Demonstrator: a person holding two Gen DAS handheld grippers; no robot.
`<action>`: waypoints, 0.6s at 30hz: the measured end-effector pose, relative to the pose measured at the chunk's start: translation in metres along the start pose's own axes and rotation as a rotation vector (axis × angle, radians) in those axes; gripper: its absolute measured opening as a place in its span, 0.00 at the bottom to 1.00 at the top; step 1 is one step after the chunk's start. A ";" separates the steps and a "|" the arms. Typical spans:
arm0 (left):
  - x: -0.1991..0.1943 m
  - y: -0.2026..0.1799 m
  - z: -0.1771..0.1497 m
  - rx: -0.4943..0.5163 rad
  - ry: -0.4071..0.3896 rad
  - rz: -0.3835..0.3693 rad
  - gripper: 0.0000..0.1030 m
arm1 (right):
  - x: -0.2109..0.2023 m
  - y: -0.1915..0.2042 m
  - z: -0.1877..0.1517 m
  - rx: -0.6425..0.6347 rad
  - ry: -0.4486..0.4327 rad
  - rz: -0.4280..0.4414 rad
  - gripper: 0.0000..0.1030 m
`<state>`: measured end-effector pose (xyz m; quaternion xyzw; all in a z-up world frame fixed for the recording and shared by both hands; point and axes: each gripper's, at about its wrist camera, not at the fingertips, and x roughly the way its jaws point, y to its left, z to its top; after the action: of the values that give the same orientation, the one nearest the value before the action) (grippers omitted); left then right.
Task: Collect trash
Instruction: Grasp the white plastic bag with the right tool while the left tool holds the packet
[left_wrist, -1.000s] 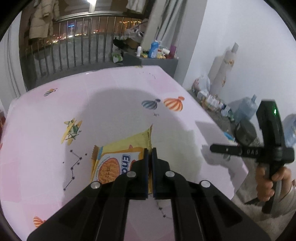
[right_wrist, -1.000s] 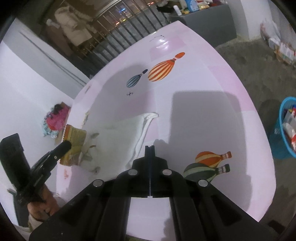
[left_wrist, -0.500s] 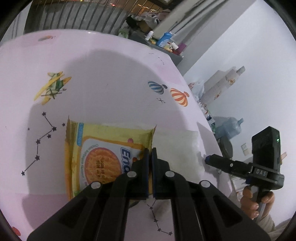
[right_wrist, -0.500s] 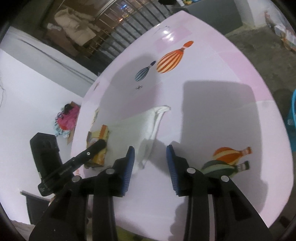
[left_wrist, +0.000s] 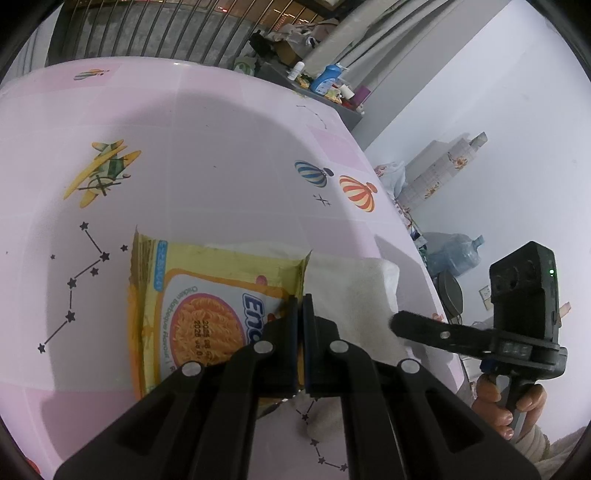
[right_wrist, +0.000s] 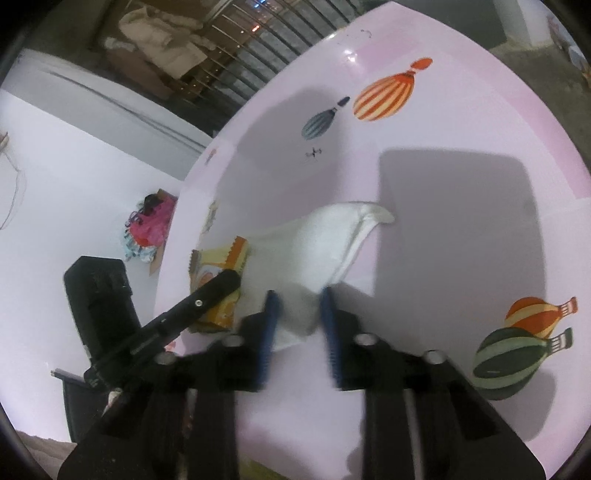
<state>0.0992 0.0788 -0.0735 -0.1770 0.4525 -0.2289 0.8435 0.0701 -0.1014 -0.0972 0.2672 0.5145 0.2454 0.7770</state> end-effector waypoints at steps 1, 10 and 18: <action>0.000 0.000 0.000 0.001 0.001 0.001 0.02 | 0.002 -0.001 0.000 0.008 0.000 0.000 0.08; -0.003 -0.005 0.002 -0.044 0.003 -0.072 0.02 | -0.028 -0.015 -0.001 0.008 -0.096 -0.077 0.01; 0.001 -0.015 0.001 -0.017 0.017 -0.053 0.02 | -0.060 -0.057 -0.004 0.123 -0.163 -0.106 0.01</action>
<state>0.0975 0.0658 -0.0657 -0.1941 0.4566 -0.2489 0.8318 0.0511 -0.1823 -0.0966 0.3058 0.4773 0.1492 0.8102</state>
